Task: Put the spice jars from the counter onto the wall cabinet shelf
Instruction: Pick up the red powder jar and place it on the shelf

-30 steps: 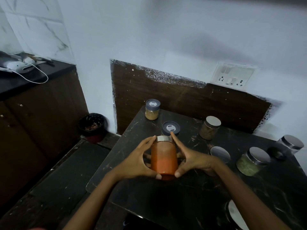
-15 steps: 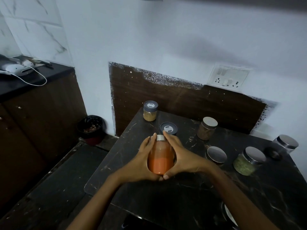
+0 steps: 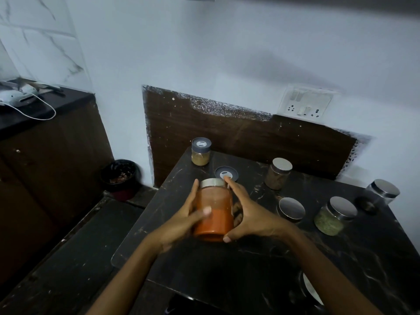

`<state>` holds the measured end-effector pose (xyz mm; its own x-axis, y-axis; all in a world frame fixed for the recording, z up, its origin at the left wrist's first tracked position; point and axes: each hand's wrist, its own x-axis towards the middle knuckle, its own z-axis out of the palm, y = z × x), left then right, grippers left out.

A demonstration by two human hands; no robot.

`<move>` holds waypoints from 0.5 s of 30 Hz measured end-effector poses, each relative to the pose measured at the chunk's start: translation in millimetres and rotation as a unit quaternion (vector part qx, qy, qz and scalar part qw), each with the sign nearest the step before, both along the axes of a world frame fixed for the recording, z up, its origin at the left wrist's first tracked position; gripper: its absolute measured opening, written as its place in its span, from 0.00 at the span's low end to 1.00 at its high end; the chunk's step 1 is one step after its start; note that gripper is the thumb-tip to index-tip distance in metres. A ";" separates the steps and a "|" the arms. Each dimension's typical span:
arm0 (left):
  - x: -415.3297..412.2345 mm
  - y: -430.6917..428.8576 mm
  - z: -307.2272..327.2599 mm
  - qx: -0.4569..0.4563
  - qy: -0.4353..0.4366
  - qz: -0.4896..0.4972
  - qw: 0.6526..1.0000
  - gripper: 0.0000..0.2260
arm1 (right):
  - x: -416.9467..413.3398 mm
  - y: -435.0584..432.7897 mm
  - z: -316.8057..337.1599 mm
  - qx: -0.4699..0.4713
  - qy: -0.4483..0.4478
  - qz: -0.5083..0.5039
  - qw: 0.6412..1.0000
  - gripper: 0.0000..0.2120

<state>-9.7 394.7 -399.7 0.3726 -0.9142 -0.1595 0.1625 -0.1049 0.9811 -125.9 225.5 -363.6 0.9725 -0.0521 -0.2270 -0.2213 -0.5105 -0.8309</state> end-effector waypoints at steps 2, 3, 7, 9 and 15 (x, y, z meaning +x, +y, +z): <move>-5.3 -10.7 -3.5 0.004 0.033 0.078 0.996 0.38 | 3.0 2.1 -1.1 -0.014 -0.009 -0.002 1.000 0.57; -8.4 -14.8 -5.6 0.005 0.033 0.102 0.994 0.36 | 4.2 2.1 -1.1 -0.016 -0.011 -0.004 1.000 0.57; -14.7 -17.9 -9.9 -0.011 0.039 0.148 0.988 0.33 | 3.0 -4.0 -0.8 0.019 0.012 0.005 1.000 0.58; -13.6 -16.4 -8.5 -0.015 0.054 0.147 0.988 0.30 | 1.2 -6.6 -0.6 0.021 0.028 0.011 0.999 0.59; -12.3 -13.5 -8.5 0.020 0.141 0.142 0.980 0.35 | 2.8 -1.8 1.4 0.020 0.029 0.007 0.999 0.59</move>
